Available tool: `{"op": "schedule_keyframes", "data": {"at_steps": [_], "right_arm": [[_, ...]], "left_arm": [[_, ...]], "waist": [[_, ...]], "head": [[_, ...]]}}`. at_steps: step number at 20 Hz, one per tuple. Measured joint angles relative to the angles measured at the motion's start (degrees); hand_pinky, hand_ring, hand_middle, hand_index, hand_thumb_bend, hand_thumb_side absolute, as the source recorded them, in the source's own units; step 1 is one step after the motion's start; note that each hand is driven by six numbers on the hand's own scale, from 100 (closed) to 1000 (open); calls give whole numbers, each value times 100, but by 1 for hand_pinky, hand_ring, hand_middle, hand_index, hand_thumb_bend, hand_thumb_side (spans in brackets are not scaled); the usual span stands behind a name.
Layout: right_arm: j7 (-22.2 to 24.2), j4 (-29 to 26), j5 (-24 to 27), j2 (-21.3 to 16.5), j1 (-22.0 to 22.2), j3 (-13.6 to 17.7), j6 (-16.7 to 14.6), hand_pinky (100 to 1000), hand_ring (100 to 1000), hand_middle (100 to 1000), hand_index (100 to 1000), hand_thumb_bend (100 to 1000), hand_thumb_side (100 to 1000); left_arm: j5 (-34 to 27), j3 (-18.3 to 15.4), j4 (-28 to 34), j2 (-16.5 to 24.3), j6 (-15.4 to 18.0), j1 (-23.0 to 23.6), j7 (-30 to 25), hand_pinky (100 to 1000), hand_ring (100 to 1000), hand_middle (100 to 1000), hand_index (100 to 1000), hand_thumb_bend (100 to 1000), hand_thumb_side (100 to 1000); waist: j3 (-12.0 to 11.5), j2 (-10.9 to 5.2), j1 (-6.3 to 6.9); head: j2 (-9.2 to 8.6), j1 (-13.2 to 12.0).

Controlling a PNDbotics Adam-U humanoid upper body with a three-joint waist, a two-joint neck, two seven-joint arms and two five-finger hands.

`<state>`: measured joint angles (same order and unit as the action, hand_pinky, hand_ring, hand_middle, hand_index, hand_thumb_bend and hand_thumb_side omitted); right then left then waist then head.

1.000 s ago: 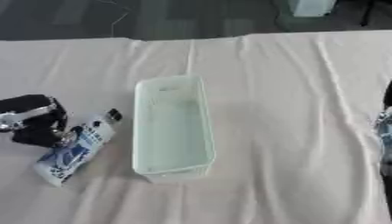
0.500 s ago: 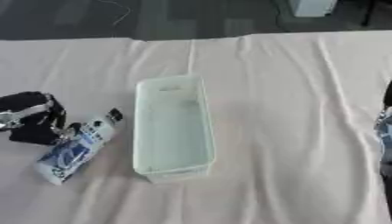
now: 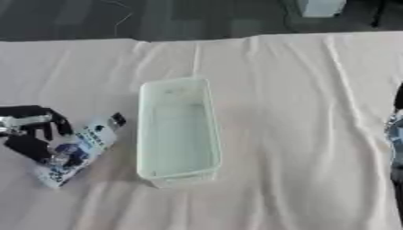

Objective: Pick up objects on the table and place them in the box.

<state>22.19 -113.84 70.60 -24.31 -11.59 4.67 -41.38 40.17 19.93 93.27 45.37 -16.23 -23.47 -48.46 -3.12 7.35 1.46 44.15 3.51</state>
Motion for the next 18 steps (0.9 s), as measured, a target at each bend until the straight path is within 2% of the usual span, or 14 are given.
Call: {"op": "schedule_keyframes", "data": {"at_steps": [8,13,14,15,16,17,18], "right_arm": [[-1,0,0,0,-3,0,-1,160,318,408,532,100,1000],[-2,0,0,0,-6,0,-1,160,317,408,532,100,1000],[-2,0,0,0,-8,0,-2,160,317,408,532,100,1000],[-2,0,0,0,-8,0,-2,160,317,408,532,100,1000],[-2,0,0,0,-9,0,-2,160,317,408,532,100,1000],[-2,0,0,0,-9,0,-2,160,317,408,532,100,1000],[-2,0,0,0,-9,0,-2,160,317,408,532,100,1000]], "left_arm": [[323,3,-281,-100,17,-37,-268,564,730,759,835,587,473],[583,9,-436,-140,72,-45,-290,566,728,760,831,567,444],[637,9,-466,-143,93,-45,-286,538,702,751,824,550,435],[704,8,-493,-145,114,-46,-291,509,677,733,811,525,427],[767,6,-517,-146,139,-46,-291,426,613,690,785,463,414],[821,-2,-529,-148,163,-46,-290,361,565,646,754,376,412],[863,-7,-532,-148,185,-45,-275,297,516,592,703,237,431]], "waist": [[22,0,0],[45,0,0],[51,0,0],[53,1,0],[53,1,0],[53,4,0],[53,12,0]], "head": [[0,1],[0,1],[0,1],[0,1],[0,1],[0,1],[0,1]]}}
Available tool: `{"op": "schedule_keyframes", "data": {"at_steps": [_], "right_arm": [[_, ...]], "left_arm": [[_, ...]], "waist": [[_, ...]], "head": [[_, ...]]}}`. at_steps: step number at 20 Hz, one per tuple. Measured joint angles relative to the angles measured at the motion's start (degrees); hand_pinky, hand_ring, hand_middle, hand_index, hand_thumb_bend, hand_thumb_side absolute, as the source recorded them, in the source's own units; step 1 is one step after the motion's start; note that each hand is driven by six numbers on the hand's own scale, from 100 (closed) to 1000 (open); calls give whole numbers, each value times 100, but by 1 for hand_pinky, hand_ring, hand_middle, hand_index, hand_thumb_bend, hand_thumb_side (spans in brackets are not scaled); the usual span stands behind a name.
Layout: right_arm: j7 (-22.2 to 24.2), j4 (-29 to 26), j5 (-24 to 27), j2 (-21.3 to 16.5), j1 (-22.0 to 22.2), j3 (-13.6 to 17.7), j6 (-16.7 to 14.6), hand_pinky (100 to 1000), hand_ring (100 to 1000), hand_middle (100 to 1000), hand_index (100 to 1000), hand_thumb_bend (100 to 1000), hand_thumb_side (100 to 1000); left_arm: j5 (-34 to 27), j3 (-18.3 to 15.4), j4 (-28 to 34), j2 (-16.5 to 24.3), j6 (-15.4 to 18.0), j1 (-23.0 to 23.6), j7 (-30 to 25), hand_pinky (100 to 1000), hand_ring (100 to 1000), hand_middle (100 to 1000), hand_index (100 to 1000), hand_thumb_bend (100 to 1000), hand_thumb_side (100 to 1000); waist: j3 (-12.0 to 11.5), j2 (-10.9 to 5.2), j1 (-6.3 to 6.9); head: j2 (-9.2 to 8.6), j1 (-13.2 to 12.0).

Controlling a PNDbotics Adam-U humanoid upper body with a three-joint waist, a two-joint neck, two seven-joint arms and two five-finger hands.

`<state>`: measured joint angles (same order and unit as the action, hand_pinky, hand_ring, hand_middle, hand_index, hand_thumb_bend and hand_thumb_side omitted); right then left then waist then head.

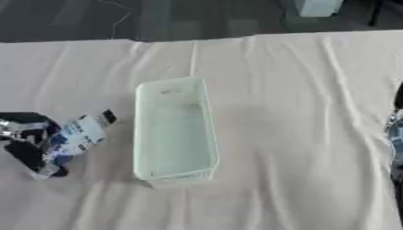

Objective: Pick up objects on the table and place them in the box.

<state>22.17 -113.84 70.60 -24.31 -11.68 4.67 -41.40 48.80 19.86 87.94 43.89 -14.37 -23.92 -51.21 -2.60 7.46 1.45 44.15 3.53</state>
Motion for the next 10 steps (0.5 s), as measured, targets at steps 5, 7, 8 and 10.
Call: {"op": "schedule_keyframes", "data": {"at_steps": [5,7,8,10], "right_arm": [[-1,0,0,0,0,0,-1,160,317,408,532,100,1000],[-1,0,0,0,0,0,-1,159,317,408,532,100,1000],[-1,0,0,0,0,0,-1,159,317,408,532,100,1000],[-1,0,-3,0,2,0,-1,159,317,408,532,100,1000]], "left_arm": [[96,-44,71,3,-14,60,453,100,303,381,448,100,556],[101,-71,112,9,-61,81,796,100,232,320,374,100,537],[100,-74,133,12,-72,97,959,100,208,300,344,100,529],[78,-84,179,26,-86,109,1214,100,174,267,310,100,516]], "waist": [[-27,6,-2],[-33,6,-3],[-35,6,-3],[-43,6,-3]], "head": [[0,1],[0,2],[0,2],[0,2]]}}
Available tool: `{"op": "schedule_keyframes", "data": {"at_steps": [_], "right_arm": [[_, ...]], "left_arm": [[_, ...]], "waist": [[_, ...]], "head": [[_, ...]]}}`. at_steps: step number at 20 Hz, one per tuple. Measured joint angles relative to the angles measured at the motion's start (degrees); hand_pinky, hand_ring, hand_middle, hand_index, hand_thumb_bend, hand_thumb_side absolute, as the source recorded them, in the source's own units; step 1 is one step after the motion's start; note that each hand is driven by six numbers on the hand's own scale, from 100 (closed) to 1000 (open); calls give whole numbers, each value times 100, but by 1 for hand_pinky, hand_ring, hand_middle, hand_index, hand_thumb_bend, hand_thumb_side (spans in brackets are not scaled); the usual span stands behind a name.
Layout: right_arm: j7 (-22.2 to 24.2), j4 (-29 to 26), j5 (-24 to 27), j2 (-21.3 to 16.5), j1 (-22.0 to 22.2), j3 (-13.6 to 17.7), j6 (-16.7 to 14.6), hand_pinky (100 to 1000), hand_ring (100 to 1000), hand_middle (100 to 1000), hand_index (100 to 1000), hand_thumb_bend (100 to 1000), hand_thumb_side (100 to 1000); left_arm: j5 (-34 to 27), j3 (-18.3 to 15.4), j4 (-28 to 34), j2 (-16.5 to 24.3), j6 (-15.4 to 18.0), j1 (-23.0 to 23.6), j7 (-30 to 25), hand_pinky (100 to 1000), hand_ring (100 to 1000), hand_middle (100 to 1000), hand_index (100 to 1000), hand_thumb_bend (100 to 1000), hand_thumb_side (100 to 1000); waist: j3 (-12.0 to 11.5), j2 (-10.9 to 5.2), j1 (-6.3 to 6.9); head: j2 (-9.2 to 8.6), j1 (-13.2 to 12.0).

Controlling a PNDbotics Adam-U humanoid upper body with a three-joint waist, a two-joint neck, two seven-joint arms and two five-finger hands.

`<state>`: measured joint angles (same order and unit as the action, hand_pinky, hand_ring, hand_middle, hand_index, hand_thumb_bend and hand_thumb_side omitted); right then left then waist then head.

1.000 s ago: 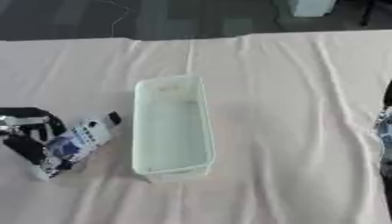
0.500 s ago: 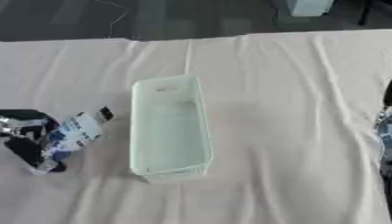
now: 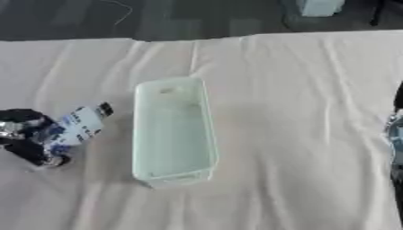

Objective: Pick up objects on the table and place them in the box.

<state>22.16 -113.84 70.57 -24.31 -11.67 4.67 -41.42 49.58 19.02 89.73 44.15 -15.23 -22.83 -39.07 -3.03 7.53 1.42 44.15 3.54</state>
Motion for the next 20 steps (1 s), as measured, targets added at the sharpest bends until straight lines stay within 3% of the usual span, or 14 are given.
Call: {"op": "schedule_keyframes", "data": {"at_steps": [2,4,6,7,8,16,20], "right_arm": [[0,0,-6,0,4,0,0,158,317,408,532,100,1000],[0,0,-19,0,7,0,0,158,317,408,532,100,1000],[0,0,-35,0,15,0,0,158,317,408,532,100,1000],[0,0,-46,0,21,0,0,158,317,408,532,100,1000],[0,0,-49,0,37,0,0,158,317,408,533,100,1000],[0,0,-56,-1,61,-1,0,158,317,408,532,100,1000],[1,0,-56,-2,65,-3,1,158,317,408,532,100,1000]], "left_arm": [[-47,-26,80,48,-4,1,144,100,100,154,229,100,501],[-130,-57,228,121,-13,2,220,100,100,100,201,100,494],[-232,-105,437,214,-33,2,300,100,100,100,192,100,490],[-286,-132,561,264,-49,2,351,100,100,100,189,100,584],[-361,-163,702,319,-69,1,404,100,100,100,188,100,487],[-1206,-385,1999,739,-356,-171,971,100,100,100,181,100,493],[-1580,-387,2331,837,-322,-309,1248,100,100,100,183,100,494]], "waist": [[-23,0,0],[-30,0,0],[-43,0,0],[-55,-1,0],[-63,-1,0],[-94,-26,28],[-95,-28,34]], "head": [[0,0],[0,1],[0,2],[0,4],[0,5],[0,6],[0,4]]}}
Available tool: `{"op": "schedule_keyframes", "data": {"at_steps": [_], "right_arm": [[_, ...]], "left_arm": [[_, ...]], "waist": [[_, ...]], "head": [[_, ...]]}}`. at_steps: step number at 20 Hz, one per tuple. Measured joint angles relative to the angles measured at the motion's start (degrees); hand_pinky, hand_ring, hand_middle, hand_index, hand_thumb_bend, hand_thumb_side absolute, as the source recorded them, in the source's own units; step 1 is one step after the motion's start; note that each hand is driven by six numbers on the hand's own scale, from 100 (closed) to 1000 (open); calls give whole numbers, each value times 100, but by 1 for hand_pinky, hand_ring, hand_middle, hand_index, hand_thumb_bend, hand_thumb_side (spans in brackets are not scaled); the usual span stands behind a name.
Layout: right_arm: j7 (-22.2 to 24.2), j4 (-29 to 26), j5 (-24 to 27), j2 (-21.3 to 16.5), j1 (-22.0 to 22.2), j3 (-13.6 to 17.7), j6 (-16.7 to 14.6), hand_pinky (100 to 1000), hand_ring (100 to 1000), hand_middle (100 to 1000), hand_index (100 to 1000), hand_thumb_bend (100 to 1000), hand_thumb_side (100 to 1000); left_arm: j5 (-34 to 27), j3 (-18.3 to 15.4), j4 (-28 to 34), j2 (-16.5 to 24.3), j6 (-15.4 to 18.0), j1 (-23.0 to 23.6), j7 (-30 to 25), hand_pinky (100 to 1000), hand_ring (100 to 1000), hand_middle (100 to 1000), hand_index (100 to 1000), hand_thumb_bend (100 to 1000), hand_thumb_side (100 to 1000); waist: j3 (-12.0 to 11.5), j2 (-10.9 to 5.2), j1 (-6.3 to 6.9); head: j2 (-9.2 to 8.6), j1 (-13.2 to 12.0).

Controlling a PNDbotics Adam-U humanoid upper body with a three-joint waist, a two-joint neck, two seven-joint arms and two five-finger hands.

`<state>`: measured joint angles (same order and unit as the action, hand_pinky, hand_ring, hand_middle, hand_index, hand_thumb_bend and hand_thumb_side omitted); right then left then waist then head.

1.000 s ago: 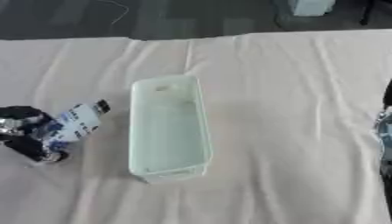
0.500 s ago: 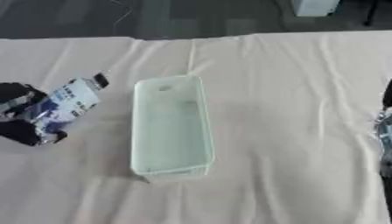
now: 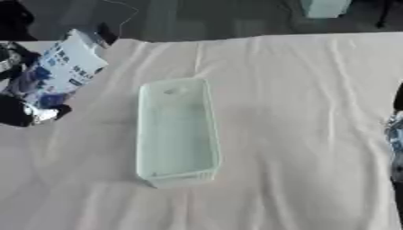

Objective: Pick up objects on the table and place them in the box.

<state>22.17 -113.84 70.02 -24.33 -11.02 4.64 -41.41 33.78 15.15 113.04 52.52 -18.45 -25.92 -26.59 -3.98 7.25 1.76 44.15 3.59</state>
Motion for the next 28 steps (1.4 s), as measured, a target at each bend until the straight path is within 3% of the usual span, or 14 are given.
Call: {"op": "schedule_keyframes", "data": {"at_steps": [5,15,28], "right_arm": [[3,0,0,-1,25,-12,3,158,317,408,532,100,1000],[3,0,32,-4,-75,-33,3,161,317,408,531,100,1000],[-30,0,117,-4,-399,-32,-30,165,317,407,532,100,1000]], "left_arm": [[-314,193,66,6,258,-328,123,100,100,100,176,100,495],[-243,601,91,-10,801,-658,230,100,100,100,171,100,494],[-258,754,-235,-289,730,-707,101,100,100,100,182,100,493]], "waist": [[25,-2,17],[157,0,68],[426,104,98]], "head": [[0,-15],[0,-162],[0,-362]]}}
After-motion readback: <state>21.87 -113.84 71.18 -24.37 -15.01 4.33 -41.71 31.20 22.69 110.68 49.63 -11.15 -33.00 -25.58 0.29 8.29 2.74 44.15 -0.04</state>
